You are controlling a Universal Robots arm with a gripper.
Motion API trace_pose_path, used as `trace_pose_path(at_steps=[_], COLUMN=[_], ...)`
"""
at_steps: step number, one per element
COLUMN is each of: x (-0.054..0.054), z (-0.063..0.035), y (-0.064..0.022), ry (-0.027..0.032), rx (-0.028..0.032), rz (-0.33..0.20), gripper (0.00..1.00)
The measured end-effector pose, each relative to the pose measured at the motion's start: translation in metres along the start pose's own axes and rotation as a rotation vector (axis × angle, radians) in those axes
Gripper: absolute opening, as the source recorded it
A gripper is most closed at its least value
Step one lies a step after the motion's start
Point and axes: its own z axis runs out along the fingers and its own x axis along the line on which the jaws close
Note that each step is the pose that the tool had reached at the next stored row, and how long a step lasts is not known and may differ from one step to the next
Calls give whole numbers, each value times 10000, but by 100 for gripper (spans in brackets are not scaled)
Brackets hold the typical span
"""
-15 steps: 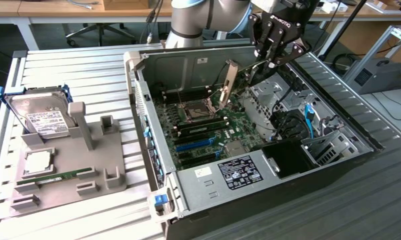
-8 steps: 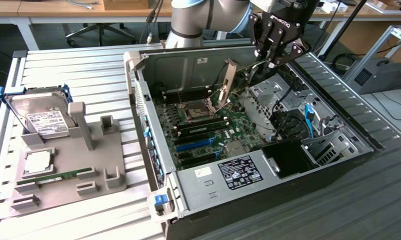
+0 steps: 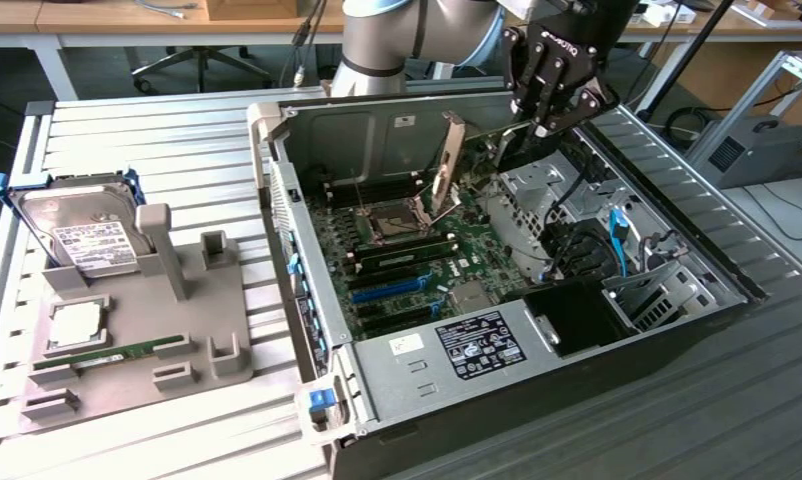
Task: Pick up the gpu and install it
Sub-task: 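Insert the gpu into the slot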
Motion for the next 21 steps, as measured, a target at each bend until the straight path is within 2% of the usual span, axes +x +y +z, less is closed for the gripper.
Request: trace_pose_path(at_steps=[11, 21], x=[1, 0], z=[13, 13], y=[1, 5], ry=[77, 79], rx=[66, 69], rz=[1977, 2022], gripper=[27, 27])
